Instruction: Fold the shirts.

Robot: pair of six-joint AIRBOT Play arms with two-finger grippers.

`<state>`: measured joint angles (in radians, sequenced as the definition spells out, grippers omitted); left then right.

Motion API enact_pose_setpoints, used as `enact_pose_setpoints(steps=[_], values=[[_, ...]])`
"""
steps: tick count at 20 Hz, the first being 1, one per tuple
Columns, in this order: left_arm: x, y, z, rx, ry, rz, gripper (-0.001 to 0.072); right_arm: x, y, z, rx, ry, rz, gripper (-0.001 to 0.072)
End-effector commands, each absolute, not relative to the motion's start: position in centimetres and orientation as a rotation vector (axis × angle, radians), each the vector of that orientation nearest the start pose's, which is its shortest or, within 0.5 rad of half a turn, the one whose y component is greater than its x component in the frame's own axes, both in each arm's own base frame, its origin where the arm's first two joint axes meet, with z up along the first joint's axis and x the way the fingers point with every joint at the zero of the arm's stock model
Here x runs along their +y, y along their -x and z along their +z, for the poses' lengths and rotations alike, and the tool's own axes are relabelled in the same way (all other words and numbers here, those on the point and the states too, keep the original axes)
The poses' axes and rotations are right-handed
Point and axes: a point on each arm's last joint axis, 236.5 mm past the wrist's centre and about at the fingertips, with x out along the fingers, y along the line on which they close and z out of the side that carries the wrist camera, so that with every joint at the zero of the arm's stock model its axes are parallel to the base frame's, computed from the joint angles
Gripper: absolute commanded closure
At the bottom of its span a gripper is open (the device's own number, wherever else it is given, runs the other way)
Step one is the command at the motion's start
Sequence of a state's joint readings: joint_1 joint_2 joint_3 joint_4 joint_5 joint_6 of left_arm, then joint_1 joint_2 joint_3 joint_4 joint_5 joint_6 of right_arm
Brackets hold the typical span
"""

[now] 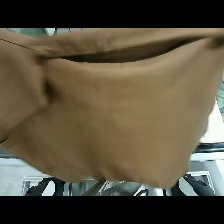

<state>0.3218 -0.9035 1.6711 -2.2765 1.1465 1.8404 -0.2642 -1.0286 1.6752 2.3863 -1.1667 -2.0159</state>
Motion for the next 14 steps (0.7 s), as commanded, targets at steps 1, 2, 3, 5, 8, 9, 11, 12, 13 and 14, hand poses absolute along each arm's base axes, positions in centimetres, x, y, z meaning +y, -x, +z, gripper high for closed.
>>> enact_pose_setpoints(steps=[1, 2, 3, 5, 8, 9, 11, 12, 13, 14], values=[[-3.7, -41.1, 25.0, 0.657, 0.313, -0.386, 0.0693, 8.4, -43.9, 19.9, 0.701, -0.312, 0.535, 0.0692], [-3.9, -42.9, 20.2, 0.745, 0.346, -0.392, 0.0693, 8.3, -45.4, 14.8, 0.769, -0.362, 0.498, 0.0692], [-4.0, -44.5, 15.7, 0.815, 0.381, -0.384, 0.0693, 7.8, -46.9, 9.7, 0.827, -0.412, 0.440, 0.0693], [-3.2, -47.6, 6.7, 0.949, 0.460, -0.334, 0.0693, 6.7, -49.2, 1.5, 0.926, -0.491, 0.353, 0.0692], [-2.5, -51.0, -2.5, 1.093, 0.540, -0.313, 0.0693, 5.0, -52.4, -5.6, 0.972, -0.577, 0.257, 0.0693], [-2.8, -52.5, -3.9, 1.101, 0.569, -0.324, 0.0693, 4.6, -53.5, -6.5, 0.968, -0.588, 0.239, 0.0693], [-3.3, -55.8, -4.6, 1.066, 0.586, -0.331, 0.0693, 3.8, -56.1, -6.4, 0.934, -0.593, 0.227, 0.0693], [-3.6, -57.3, -4.2, 1.045, 0.582, -0.336, 0.0694, 3.5, -57.5, -5.6, 0.908, -0.603, 0.222, 0.0693], [-3.8, -58.8, -3.4, 1.018, 0.583, -0.340, 0.0693, 2.9, -59.0, -4.6, 0.877, -0.621, 0.213, 0.0693], [-3.9, -59.9, -2.5, 0.999, 0.596, -0.337, 0.0694, 2.5, -60.2, -3.6, 0.851, -0.632, 0.212, 0.0693]])
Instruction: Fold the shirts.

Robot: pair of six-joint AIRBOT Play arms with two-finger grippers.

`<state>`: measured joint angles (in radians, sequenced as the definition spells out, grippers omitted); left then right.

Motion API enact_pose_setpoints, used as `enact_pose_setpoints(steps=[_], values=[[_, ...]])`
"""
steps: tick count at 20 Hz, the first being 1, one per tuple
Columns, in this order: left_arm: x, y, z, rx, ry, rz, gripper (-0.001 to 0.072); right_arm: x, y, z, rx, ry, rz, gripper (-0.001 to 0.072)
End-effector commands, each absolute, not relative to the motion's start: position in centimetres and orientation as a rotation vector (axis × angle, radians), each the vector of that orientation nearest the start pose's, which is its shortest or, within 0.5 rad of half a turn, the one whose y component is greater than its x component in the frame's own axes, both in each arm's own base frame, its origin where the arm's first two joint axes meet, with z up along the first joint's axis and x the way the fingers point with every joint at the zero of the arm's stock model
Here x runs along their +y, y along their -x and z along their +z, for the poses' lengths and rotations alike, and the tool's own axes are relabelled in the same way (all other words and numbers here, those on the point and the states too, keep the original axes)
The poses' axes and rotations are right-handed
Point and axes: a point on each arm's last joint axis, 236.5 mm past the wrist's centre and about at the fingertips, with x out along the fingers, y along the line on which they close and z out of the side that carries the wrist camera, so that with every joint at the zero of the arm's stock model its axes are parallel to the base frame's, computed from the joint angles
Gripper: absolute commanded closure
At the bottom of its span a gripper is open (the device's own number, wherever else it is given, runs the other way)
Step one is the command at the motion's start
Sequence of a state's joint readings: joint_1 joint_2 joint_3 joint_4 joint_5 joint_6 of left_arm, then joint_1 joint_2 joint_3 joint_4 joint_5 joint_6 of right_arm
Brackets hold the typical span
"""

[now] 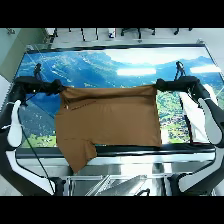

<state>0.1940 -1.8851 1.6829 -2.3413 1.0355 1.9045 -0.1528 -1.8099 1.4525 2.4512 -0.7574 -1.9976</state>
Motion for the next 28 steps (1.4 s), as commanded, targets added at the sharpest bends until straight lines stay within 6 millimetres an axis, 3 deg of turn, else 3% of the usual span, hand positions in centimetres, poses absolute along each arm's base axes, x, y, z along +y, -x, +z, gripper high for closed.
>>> enact_pose_setpoints(steps=[1, 4, 6, 10, 15, 17, 23, 28], values=[[-4.1, -60.8, -1.5, 0.982, 0.598, -0.342, 0.0694, 2.4, -60.8, -2.8, 0.835, -0.628, 0.221, 0.0693], [-4.4, -61.4, 1.3, 0.956, 0.585, -0.364, 0.0694, 2.4, -60.5, -2.2, 0.855, -0.604, 0.251, 0.0693], [-4.1, -60.0, 1.6, 1.028, 0.531, -0.364, 0.0693, 2.2, -59.2, -3.2, 0.919, -0.567, 0.268, 0.0693], [-3.3, -55.7, -0.4, 1.173, 0.479, -0.335, 0.0693, 2.2, -55.5, -5.8, 1.098, -0.464, 0.293, 0.0693], [-1.0, -50.0, -4.9, 1.366, 0.453, -0.230, 0.0693, 2.6, -53.1, -8.5, 1.198, -0.421, 0.290, 0.0693], [-1.1, -48.4, -6.6, 1.415, 0.446, -0.210, 0.0693, 2.8, -52.8, -9.0, 1.215, -0.399, 0.290, 0.0693], [-1.5, -46.5, -9.6, 1.472, 0.472, -0.190, 0.0694, 3.0, -52.9, -9.0, 1.210, -0.396, 0.290, 0.0692], [-1.6, -47.5, -9.6, 1.428, 0.490, -0.184, 0.0693, 3.0, -52.9, -8.9, 1.208, -0.399, 0.291, 0.0691]])
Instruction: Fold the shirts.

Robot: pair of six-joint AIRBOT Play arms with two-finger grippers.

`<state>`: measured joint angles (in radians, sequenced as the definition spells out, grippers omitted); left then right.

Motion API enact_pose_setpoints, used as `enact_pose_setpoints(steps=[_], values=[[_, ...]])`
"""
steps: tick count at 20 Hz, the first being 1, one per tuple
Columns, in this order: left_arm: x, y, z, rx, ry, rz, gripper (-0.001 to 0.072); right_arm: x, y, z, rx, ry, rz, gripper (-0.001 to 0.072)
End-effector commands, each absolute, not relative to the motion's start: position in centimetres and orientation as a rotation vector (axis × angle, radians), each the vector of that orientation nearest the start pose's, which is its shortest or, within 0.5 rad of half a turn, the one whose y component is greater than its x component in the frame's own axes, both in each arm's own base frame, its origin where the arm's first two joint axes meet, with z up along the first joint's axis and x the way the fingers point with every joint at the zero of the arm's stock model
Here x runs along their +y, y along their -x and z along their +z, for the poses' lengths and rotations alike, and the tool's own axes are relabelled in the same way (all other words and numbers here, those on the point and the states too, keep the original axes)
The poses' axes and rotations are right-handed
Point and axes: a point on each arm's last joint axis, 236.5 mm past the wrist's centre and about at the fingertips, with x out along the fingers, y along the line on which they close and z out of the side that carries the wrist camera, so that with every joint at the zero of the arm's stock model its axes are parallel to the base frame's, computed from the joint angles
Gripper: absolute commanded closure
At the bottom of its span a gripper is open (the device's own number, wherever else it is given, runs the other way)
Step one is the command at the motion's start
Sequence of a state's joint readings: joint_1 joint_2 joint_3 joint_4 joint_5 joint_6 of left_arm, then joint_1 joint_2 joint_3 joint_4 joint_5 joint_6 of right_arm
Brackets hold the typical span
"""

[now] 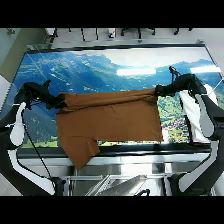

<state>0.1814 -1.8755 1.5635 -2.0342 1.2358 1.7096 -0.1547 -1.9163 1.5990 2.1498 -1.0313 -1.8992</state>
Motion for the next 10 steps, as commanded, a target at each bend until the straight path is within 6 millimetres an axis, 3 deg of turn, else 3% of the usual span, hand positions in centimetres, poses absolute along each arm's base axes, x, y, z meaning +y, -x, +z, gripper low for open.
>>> enact_pose_setpoints(steps=[1, 3, 5, 7, 8, 10], values=[[-1.9, -47.5, -9.6, 1.430, 0.485, -0.188, 0.0693, 3.0, -52.9, -8.9, 1.208, -0.400, 0.292, 0.0691], [-2.0, -47.5, -9.6, 1.432, 0.486, -0.190, 0.0693, 3.3, -53.0, -8.8, 1.206, -0.414, 0.297, 0.0671], [-2.4, -47.6, -9.0, 1.430, 0.503, -0.208, 0.0671, 4.2, -53.1, -8.1, 1.195, -0.466, 0.321, 0.0322], [-3.6, -48.4, -7.1, 1.404, 0.547, -0.256, 0.0078, 4.8, -53.1, -6.9, 1.183, -0.487, 0.339, 0.0285], [-4.1, -48.7, -5.8, 1.398, 0.563, -0.285, 0.0009, 4.7, -52.9, -6.1, 1.181, -0.485, 0.347, 0.0285], [-4.6, -48.4, -3.2, 1.418, 0.545, -0.341, 0.0010, 4.1, -51.7, -4.0, 1.194, -0.494, 0.362, 0.0284]])
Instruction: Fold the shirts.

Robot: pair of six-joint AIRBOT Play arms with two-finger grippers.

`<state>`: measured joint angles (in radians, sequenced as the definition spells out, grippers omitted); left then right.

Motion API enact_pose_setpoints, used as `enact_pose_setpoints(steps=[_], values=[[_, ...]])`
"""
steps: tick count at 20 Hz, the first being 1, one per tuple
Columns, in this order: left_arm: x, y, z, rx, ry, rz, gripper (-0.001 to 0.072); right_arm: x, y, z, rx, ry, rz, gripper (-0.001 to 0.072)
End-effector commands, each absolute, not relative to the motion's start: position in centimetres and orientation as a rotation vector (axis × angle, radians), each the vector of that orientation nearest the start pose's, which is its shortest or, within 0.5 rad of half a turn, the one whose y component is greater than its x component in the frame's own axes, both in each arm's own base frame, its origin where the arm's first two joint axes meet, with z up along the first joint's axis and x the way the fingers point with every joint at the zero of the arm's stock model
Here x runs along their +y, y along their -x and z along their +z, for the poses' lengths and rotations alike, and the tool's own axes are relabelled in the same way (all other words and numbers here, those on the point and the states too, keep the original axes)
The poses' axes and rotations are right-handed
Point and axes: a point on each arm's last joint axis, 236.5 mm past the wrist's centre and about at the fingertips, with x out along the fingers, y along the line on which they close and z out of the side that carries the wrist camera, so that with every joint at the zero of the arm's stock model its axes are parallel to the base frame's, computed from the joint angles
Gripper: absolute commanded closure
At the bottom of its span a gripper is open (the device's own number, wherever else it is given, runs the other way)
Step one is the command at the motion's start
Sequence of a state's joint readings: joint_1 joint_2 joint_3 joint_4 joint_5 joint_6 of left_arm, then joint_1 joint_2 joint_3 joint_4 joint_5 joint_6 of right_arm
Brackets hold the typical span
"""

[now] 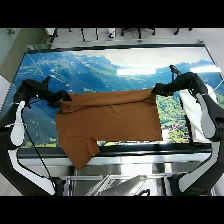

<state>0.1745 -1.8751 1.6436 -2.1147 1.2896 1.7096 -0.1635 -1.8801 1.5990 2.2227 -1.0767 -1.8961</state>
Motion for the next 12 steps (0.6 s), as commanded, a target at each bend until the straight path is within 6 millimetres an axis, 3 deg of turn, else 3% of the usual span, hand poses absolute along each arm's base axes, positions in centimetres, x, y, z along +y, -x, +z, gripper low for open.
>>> enact_pose_setpoints(steps=[1, 4, 7, 9, 10, 11, 12], values=[[-4.4, -47.7, -1.8, 1.449, 0.551, -0.352, 0.0009, 3.3, -50.9, -2.9, 1.208, -0.505, 0.355, 0.0280], [-2.4, -44.7, 1.8, 1.579, 0.616, -0.320, 0.0009, -1.0, -47.2, 0.6, 1.266, -0.491, 0.297, 0.0265], [1.4, -40.8, 3.1, 1.640, 0.544, -0.158, 0.0010, -4.3, -42.8, 1.8, 1.295, -0.503, 0.218, 0.0265], [3.0, -36.6, 3.0, 1.656, 0.456, -0.086, 0.0010, -5.1, -38.7, 0.6, 1.323, -0.541, 0.188, 0.0264], [2.9, -34.3, 2.7, 1.656, 0.441, -0.080, 0.0010, -5.4, -36.4, -0.7, 1.335, -0.576, 0.159, 0.0213], [2.3, -31.6, 2.0, 1.648, 0.457, -0.071, 0.0010, -5.9, -34.7, -2.0, 1.333, -0.622, 0.112, 0.0099], [1.8, -29.0, 0.9, 1.640, 0.477, -0.051, 0.0010, -6.2, -33.4, -3.4, 1.318, -0.672, 0.069, 0.0063]])
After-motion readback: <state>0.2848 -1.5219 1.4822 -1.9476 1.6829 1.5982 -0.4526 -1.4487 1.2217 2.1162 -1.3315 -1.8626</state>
